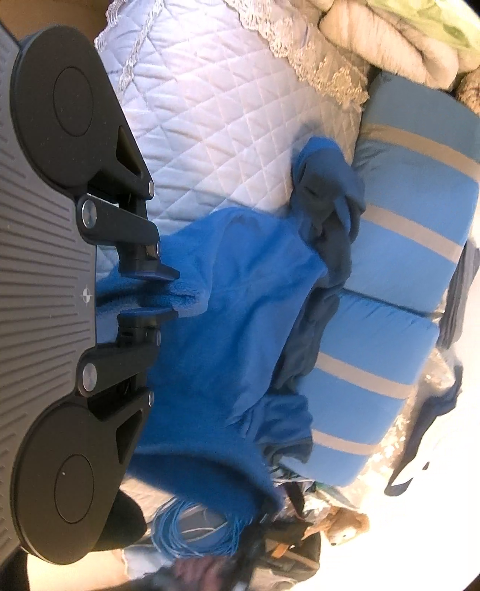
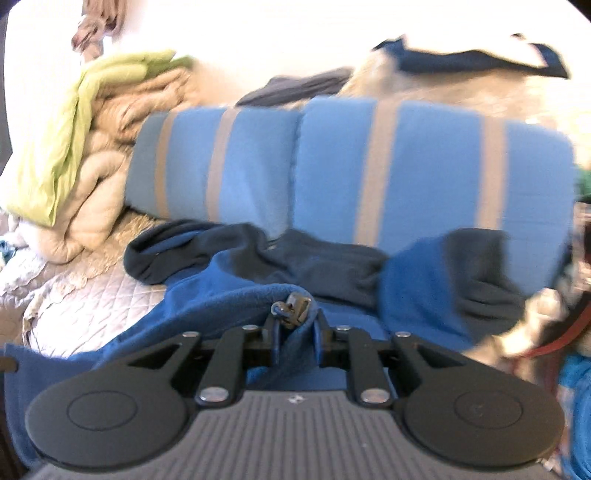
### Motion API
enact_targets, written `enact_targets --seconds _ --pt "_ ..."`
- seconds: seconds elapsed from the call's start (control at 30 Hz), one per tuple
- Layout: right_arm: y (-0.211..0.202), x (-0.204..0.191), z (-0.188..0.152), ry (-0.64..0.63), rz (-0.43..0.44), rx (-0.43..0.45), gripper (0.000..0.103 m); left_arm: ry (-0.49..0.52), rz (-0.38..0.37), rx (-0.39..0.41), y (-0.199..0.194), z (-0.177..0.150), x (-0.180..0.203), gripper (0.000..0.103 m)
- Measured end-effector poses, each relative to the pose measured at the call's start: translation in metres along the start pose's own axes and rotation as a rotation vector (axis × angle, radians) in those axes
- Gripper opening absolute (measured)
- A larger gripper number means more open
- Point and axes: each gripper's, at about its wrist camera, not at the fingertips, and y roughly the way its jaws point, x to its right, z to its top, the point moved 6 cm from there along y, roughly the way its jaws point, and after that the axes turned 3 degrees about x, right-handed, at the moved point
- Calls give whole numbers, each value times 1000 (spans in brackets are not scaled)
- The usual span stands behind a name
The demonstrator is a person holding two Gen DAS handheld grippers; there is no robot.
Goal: Fold clothes
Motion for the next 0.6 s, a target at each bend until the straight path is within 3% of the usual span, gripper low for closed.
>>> enact_targets --seconds 0.17,0.27,0.6 --pt "-72 35 -27 6 -109 19 17 -12 28 27 -10 3 -4 11" --pt "-102 56 -56 82 -150 -7 17 -15 40 31 -14 2 -5 11" --pt "-148 81 -153 318 -184 -101 17 -49 99 -29 -13 -22 -20 10"
